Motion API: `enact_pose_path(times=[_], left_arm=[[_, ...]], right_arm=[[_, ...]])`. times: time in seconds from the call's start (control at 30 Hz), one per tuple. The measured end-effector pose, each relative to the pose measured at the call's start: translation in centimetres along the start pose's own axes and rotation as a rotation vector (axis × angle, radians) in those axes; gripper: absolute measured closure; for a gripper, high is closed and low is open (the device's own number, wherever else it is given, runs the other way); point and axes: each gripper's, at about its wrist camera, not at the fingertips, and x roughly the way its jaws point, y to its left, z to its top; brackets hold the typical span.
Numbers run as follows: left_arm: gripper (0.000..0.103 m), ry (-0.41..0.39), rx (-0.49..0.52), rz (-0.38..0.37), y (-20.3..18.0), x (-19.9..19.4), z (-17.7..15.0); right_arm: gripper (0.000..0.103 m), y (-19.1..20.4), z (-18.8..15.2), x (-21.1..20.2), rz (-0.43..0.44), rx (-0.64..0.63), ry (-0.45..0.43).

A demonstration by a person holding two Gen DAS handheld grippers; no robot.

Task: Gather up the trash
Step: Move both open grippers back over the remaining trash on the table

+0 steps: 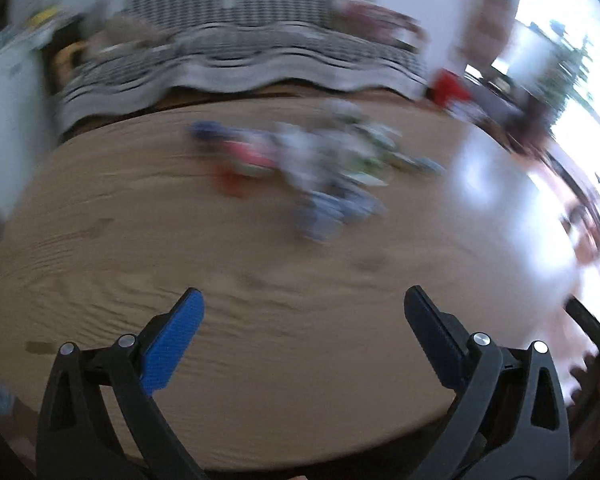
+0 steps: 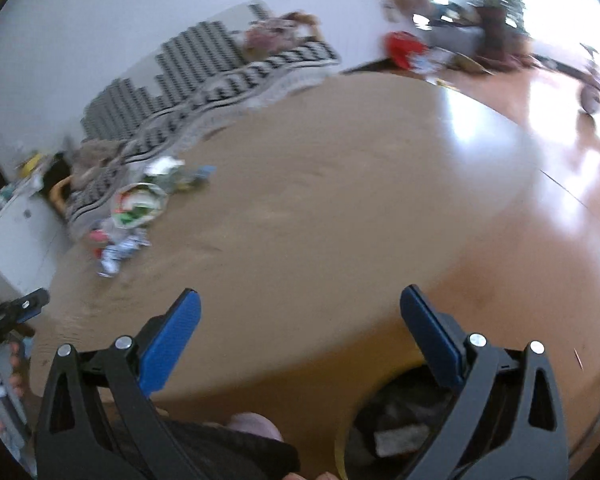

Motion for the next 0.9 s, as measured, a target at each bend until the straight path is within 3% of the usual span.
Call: enact_pose_path(times=[0.13, 0.27, 0.5, 0.77, 0.9], left_arm=[[0.006, -0.003, -0.03, 0.067, 4.1, 1.7, 3.7], [0.006, 0.022, 0.005, 0.077, 4.9, 3.8, 5.7], [0.006, 0.077, 0.013, 0.065, 5.8, 9.0, 7.2], [0.006, 0.105, 0.068, 0.081, 5.0, 14.7, 8.5], [0.006, 0.113, 0.084, 0.103, 5.4, 16.3, 8.6]], right_arm=[[0.006, 4.8, 3.8, 2.6, 0.016, -0.088, -0.015], [0.006, 9.6, 6.9, 5.7, 0.066, -0.149, -0.005], [0.006, 17.6, 7.6, 11.9, 0.164, -0.242, 0.066], [0.007, 22.5, 8.7, 17.0, 0.176, -0.28, 0.076], [0.021, 23.5, 8.9, 20.1, 0.172, -0.263, 0.113]])
